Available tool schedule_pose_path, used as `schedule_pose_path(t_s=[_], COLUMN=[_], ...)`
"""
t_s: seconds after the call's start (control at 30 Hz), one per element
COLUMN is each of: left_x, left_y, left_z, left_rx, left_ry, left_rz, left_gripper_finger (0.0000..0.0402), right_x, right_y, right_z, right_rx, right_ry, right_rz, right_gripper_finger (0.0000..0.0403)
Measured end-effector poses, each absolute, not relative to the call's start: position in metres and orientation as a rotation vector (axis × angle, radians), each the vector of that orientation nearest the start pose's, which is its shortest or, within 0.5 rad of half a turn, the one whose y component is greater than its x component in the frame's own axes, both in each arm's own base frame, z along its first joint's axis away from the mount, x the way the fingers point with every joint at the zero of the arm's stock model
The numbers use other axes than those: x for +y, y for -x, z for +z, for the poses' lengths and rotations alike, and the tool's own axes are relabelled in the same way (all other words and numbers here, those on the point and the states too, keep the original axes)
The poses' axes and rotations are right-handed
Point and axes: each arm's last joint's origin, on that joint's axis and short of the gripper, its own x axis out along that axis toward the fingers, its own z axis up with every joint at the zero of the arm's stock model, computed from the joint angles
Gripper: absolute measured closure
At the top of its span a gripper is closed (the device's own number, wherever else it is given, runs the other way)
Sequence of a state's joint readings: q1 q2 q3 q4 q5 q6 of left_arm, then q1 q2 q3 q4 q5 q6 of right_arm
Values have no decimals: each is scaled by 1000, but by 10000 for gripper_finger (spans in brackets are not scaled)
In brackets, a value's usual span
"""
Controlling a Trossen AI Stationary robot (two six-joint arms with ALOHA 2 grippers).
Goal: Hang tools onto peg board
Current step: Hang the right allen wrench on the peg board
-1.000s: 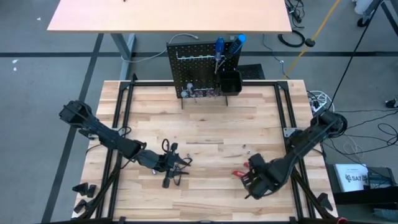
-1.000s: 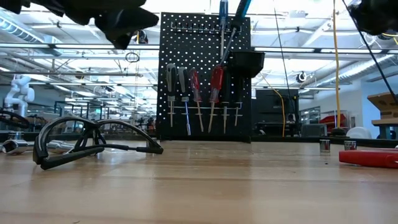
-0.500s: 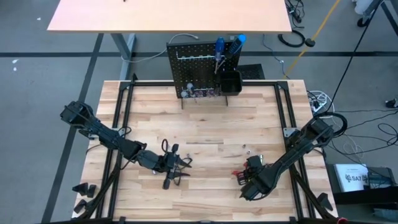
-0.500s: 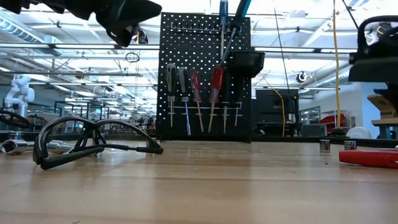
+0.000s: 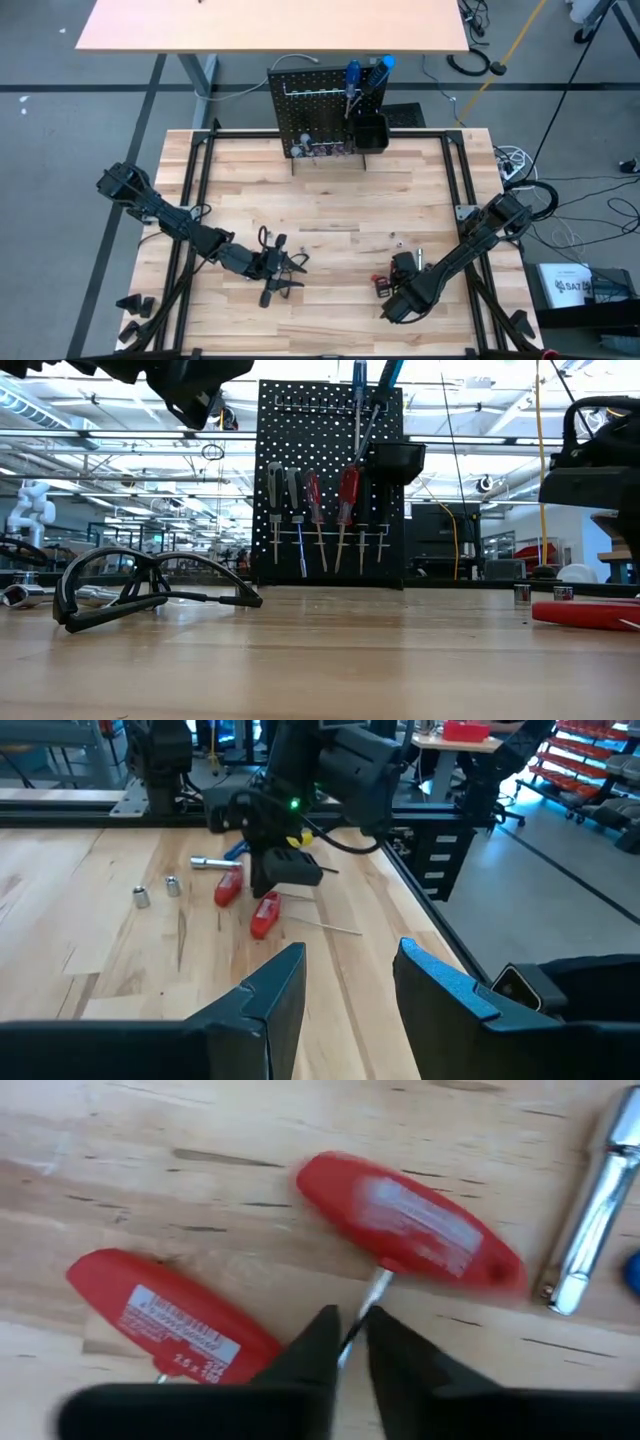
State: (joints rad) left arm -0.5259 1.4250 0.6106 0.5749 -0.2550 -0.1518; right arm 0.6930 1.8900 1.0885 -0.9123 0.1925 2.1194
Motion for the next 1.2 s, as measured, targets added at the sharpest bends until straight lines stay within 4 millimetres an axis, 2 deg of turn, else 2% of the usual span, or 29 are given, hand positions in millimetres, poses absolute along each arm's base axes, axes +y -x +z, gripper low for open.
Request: schedule_pose_path(t_s=[0.07, 0.27, 0.37, 0.5, 0.63, 0.8, 0.97, 1.2], left_x=[-138, -136, -129, -104, -71, -42, -30, -27], left_y=[-252, -248, -243, -236, -225, -207, -188, -176], left_z=[206, 214, 225, 237, 243, 250, 250, 238], left_rx=[234, 209, 187, 166, 121, 48, -9, 2], left_ry=[62, 36, -29, -103, -117, -89, -4, 98], left_rz=[-253, -257, -246, -186, -118, -140, -182, -152], left_gripper_finger=[247, 247, 247, 247, 247, 247, 247, 247], right_x=[189, 187, 187, 191, 196, 192, 172, 114], right_y=[-236, -235, -237, -245, -257, -269, -288, -319], right_z=[125, 138, 157, 189, 222, 239, 243, 252], right_rx=[1111, 1086, 1038, 872, 601, 325, 211, 141], right_ry=[-898, -854, -836, -831, -805, -681, -531, -326], right_rz=[-1182, -1182, -1175, -1103, -978, -924, -945, -1096], right_gripper_finger=[390, 400, 401, 402, 402, 402, 403, 403])
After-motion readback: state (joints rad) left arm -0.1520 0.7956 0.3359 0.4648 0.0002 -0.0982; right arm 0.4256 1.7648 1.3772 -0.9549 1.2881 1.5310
